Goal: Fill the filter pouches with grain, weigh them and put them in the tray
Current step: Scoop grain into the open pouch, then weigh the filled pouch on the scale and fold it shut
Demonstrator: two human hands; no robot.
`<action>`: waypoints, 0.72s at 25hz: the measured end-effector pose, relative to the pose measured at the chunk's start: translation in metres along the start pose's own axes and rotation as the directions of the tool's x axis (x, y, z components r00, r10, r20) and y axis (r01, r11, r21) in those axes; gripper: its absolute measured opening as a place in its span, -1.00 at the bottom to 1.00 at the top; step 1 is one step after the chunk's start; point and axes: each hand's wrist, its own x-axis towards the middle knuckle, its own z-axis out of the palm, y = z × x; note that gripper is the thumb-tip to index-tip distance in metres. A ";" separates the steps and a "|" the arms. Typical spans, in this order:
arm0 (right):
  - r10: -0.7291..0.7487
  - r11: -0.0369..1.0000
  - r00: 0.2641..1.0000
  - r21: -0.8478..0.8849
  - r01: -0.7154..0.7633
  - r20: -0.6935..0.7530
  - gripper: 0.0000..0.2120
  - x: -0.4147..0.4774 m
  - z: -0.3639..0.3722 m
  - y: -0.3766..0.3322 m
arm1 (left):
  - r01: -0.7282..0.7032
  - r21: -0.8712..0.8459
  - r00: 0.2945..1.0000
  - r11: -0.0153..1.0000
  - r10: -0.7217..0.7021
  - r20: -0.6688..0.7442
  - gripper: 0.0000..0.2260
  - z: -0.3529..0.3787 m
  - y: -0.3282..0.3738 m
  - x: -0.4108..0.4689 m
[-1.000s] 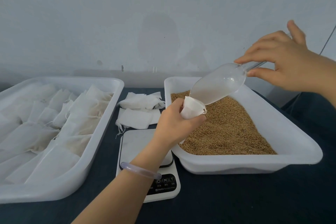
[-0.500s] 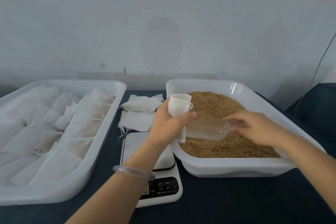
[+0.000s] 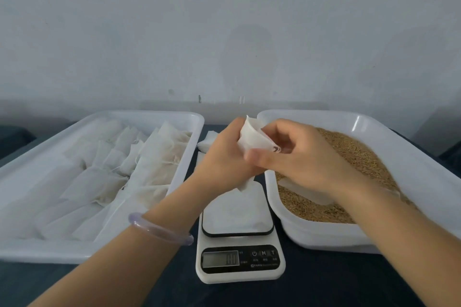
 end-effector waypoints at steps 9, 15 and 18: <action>-0.007 0.988 0.995 -0.155 -0.009 -0.104 -0.87 0.027 0.017 0.015 | 0.241 0.124 0.954 0.963 -0.258 0.149 -0.71 -0.039 -0.026 0.001; 0.118 0.970 0.991 -0.221 -0.102 0.058 -0.73 0.032 0.022 0.036 | 0.349 0.068 0.920 0.935 -0.356 0.162 -0.90 -0.044 -0.047 0.000; 0.132 0.908 0.980 -0.416 -0.060 0.146 -0.70 0.033 0.025 0.044 | 0.349 0.095 0.914 0.932 -0.361 0.186 -0.93 -0.045 -0.049 -0.002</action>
